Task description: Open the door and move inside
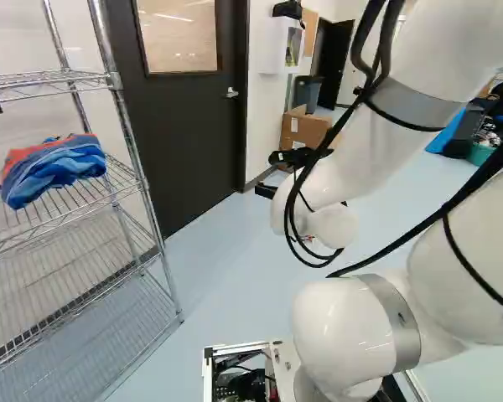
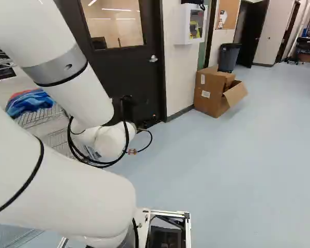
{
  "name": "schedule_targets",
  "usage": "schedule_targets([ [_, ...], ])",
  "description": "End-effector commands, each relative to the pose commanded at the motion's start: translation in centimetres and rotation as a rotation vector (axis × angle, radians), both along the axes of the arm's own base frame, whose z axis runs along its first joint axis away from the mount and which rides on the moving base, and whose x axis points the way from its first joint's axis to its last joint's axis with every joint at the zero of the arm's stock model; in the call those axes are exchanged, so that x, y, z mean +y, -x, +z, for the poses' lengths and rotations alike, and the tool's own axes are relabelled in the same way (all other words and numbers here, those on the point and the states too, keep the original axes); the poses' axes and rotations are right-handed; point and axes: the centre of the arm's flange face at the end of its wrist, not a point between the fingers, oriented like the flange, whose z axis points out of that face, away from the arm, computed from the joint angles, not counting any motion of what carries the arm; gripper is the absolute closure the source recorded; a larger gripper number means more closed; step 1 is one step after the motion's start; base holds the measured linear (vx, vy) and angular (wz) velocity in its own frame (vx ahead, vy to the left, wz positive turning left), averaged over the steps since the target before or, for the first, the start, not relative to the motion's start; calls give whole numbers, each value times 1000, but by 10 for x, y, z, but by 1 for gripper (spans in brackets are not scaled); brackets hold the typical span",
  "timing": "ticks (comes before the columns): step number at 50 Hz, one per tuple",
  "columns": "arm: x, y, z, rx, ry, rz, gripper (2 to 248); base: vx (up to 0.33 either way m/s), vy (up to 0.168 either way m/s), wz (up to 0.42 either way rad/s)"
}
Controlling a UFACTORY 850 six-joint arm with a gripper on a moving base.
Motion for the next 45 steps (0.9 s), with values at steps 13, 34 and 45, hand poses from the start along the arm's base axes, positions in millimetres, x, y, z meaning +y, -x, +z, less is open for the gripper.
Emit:
schedule_targets([
  [13,0,0,0,0,0,0,3,230,-45,-19],
  [34,0,0,0,0,0,0,3,229,-44,-14],
  [45,0,0,0,0,0,0,3,227,-43,-3],
])
